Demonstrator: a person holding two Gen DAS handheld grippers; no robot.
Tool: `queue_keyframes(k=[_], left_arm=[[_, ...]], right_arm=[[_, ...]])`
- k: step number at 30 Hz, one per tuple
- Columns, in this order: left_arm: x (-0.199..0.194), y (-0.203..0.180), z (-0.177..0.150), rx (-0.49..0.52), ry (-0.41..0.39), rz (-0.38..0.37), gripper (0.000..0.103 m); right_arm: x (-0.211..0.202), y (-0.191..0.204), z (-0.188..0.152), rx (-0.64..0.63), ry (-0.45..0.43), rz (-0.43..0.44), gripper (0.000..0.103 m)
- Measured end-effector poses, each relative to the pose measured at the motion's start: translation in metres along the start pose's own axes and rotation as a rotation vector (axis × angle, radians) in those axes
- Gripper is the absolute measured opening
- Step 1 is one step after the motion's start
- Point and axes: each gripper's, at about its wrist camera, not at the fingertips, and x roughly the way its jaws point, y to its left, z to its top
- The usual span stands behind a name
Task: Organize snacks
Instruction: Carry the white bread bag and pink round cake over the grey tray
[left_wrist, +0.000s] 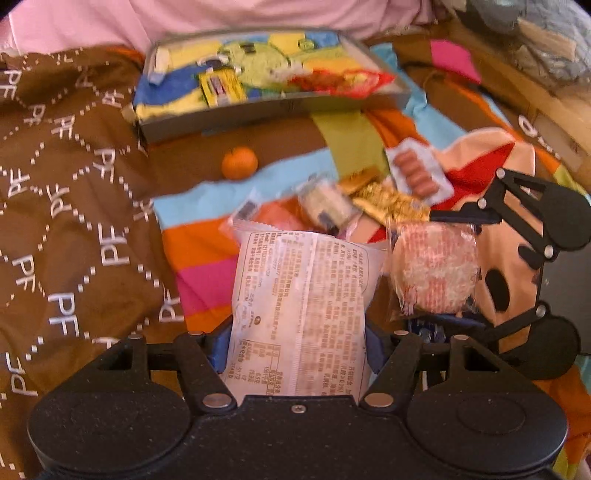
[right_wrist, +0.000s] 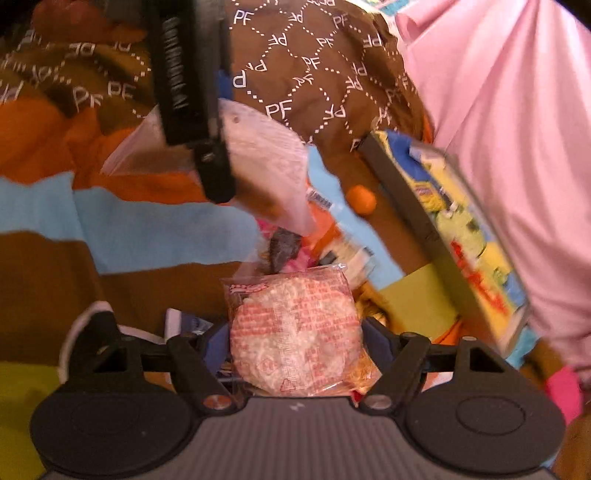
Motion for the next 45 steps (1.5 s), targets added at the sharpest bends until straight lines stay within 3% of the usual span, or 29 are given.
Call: queue_keyframes(k=[9,25,34,41,45], left_arm=[[0.003,0.005,0.035,-0.071,-0.078,0.059,0.069],[0.028,0.024,0.172,-0.198,-0.328,0.161,0.069],[0.072,0.030,0.218,-0.268,-0.372,0.194,0.069],[0.106,0.037,0.232,-0.326,-0.350,0.212,0.069],[0.118,0.033,0.234,-0.314,-0.337,0.215,0.069]], right_arm=[[0.005,-0.019,0.004,-0.081,-0.065,-0.165,0.078],[0.047,-0.136,0.024,0.111,-0.100,-0.425,0.078],[0.081,-0.209,0.025,0.353,-0.091,-0.483,0.078],[0.105,-0.235,0.016,0.508,-0.064,-0.451,0.078],[0.118,-0.237,0.007,0.531,-0.041,-0.440,0.078]])
